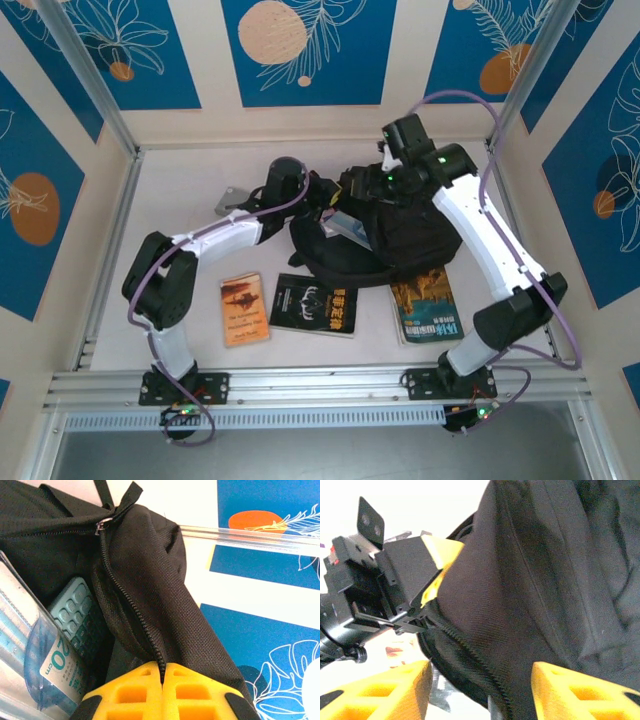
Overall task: Pack the student bag
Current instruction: Pass the student bag at the top-right of the table.
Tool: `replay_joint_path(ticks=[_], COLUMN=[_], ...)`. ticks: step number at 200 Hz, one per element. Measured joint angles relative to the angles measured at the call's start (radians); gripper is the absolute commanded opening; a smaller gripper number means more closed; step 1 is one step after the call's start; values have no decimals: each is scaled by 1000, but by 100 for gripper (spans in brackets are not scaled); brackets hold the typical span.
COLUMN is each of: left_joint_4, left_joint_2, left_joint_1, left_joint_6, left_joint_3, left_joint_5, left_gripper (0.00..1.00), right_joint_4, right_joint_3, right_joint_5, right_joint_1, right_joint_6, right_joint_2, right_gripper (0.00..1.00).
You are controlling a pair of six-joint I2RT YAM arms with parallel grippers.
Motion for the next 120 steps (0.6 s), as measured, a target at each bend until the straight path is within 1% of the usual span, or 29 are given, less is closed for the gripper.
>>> replay_joint_path(ticks=[19, 47, 60, 83, 110, 120], left_joint_4=[-19, -34, -39, -44, -65, -72], left_joint_2=[0, 0, 0, 0, 0, 0], left_joint_1=[7, 16, 17, 19, 21, 22], left_joint_6=[13, 15, 21, 32, 40, 45], left_joint_3=[16, 18, 18, 18, 30, 35], left_joint_5=[10, 22, 27, 38, 45, 47], left_gripper=[0, 0, 0, 0, 0, 0], right_joint_4=[-42, -63, -70, -68, -68, -68], right_joint_3=[85, 97, 97, 97, 127, 148], right_joint_5=[138, 291, 340, 413, 456, 461], right_joint_1=[91, 183, 192, 196, 198, 200], right_joint_6=[-137, -281, -319, -371, -397, -399], right_joint_2=[62, 109, 123, 133, 157, 172], right_gripper=[58, 53, 50, 41, 33, 28])
